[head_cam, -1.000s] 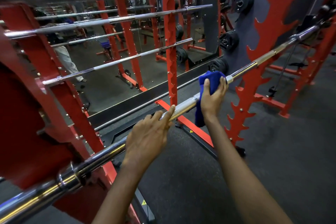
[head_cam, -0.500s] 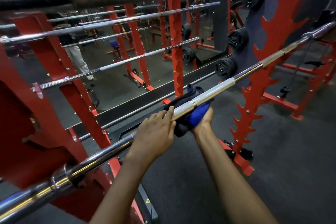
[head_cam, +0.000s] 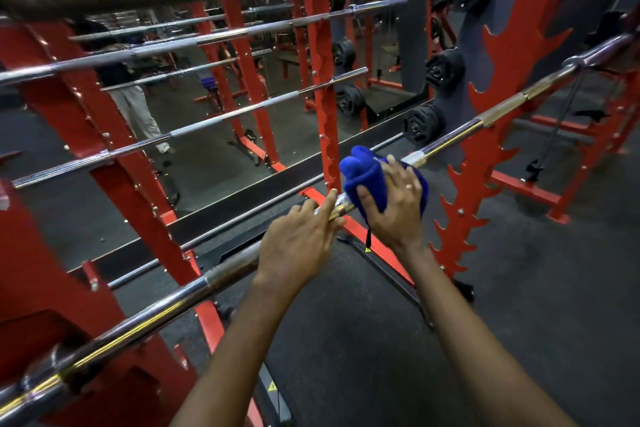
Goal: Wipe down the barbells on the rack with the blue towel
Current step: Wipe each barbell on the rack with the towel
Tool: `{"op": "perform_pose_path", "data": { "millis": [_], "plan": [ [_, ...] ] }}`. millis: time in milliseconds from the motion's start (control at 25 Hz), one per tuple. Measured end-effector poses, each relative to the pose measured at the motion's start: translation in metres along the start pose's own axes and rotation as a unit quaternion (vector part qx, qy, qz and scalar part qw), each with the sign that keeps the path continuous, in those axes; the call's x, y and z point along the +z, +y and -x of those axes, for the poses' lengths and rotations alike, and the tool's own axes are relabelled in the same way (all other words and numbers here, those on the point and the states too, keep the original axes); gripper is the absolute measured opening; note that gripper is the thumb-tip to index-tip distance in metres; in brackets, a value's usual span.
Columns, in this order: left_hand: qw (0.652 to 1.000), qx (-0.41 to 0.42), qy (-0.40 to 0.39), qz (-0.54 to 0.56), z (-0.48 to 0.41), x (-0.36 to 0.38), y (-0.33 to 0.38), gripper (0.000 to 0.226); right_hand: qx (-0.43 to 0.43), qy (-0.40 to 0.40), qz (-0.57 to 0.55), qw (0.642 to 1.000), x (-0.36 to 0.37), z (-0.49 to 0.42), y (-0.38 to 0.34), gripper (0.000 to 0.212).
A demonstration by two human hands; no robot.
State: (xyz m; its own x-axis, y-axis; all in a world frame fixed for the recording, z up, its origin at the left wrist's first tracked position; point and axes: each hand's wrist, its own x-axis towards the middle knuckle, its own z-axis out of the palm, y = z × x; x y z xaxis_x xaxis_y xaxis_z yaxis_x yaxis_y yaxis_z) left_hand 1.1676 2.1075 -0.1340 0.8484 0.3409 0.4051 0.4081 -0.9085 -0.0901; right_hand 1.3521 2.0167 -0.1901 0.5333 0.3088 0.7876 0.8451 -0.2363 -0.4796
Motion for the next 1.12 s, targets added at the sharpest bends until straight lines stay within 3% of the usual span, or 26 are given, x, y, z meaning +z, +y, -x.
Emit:
{"op": "perform_pose_path", "data": {
  "millis": [120, 280, 400, 560, 720, 800, 880, 920, 1040, 1120],
  "plan": [
    [1.0, -0.005, -0.007, -0.011, 0.002, -0.003, 0.0, 0.057, 0.036, 0.033, 0.047, 0.998, 0.0, -0.041, 0.006, 0.051],
    [0.998, -0.022, -0.063, -0.014, -0.017, -0.011, 0.004, 0.055, -0.053, -0.009, 0.03, 0.998, -0.001, -0.043, 0.021, 0.044],
    [0.998, 0.008, -0.056, -0.025, -0.029, -0.008, 0.01, 0.056, 0.062, 0.028, 0.05, 0.996, -0.003, -0.06, 0.029, 0.036],
    [0.995, 0.066, 0.015, -0.078, -0.029, 0.009, 0.019, 0.057, -0.04, -0.012, 0.058, 0.997, -0.005, -0.057, 0.051, 0.038],
    [0.988, 0.106, 0.028, -0.105, -0.031, 0.016, 0.026, 0.071, 0.153, 0.074, 0.013, 0.985, -0.006, -0.078, 0.062, 0.042],
    [0.987, 0.105, 0.03, -0.122, -0.029, 0.017, 0.028, 0.077, 0.102, 0.027, 0.021, 0.994, 0.001, -0.057, 0.051, 0.049],
    [0.987, 0.101, 0.044, -0.119, -0.031, 0.019, 0.03, 0.07, 0.032, 0.003, 0.002, 0.999, -0.002, -0.039, 0.059, 0.052],
    [0.987, 0.098, 0.052, -0.112, -0.032, 0.02, 0.03, 0.064, 0.044, 0.017, -0.014, 0.999, -0.005, -0.041, 0.066, 0.053],
    [0.989, 0.084, 0.062, -0.104, -0.032, 0.019, 0.03, 0.058, 0.185, 0.082, -0.06, 0.978, 0.003, -0.057, 0.056, 0.055],
    [0.989, 0.078, 0.061, -0.107, -0.031, 0.019, 0.032, 0.059, 0.143, 0.063, -0.026, 0.987, 0.008, -0.049, 0.039, 0.051]
  ]
}}
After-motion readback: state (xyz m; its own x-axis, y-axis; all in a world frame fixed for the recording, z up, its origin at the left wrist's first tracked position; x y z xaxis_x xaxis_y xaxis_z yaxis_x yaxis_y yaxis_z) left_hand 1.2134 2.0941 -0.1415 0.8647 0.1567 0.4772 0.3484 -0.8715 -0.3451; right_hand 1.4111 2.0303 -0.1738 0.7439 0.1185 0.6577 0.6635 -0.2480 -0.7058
